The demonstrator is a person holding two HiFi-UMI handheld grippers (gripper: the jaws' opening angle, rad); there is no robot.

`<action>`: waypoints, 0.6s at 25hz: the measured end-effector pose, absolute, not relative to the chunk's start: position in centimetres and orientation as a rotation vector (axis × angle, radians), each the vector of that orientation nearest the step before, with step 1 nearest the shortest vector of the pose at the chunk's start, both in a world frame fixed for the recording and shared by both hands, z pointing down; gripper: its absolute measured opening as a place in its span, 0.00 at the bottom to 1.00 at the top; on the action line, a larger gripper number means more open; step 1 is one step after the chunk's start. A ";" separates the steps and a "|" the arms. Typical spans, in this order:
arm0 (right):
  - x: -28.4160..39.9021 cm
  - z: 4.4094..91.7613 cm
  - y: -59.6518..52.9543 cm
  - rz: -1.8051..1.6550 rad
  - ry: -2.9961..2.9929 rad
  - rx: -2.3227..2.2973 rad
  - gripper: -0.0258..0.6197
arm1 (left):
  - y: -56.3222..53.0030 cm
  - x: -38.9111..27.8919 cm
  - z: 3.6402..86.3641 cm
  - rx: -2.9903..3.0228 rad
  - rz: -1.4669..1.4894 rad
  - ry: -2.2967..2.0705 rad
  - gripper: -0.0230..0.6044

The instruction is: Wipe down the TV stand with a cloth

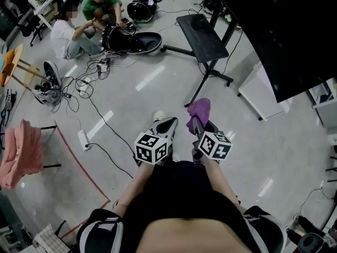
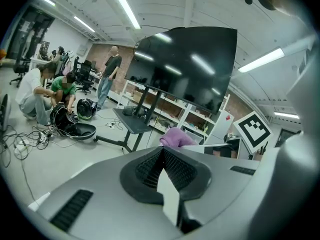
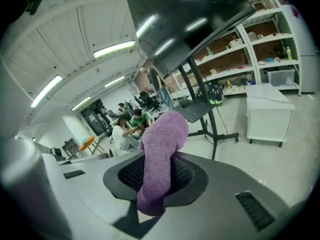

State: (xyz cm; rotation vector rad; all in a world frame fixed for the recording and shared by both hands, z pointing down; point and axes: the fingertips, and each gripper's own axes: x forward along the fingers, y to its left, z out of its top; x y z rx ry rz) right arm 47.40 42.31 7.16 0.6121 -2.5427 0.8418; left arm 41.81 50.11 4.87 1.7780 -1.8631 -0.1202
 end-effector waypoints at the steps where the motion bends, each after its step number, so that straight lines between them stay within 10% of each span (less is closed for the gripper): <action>1: 46.9 7.1 41.9 0.839 -2.545 0.612 0.19 | 49.6 41.3 4.9 1.776 -0.116 -1.861 0.04; 15: 37.9 6.3 36.3 0.864 -2.517 0.658 0.19 | 43.6 32.4 3.9 1.800 -0.101 -1.798 0.04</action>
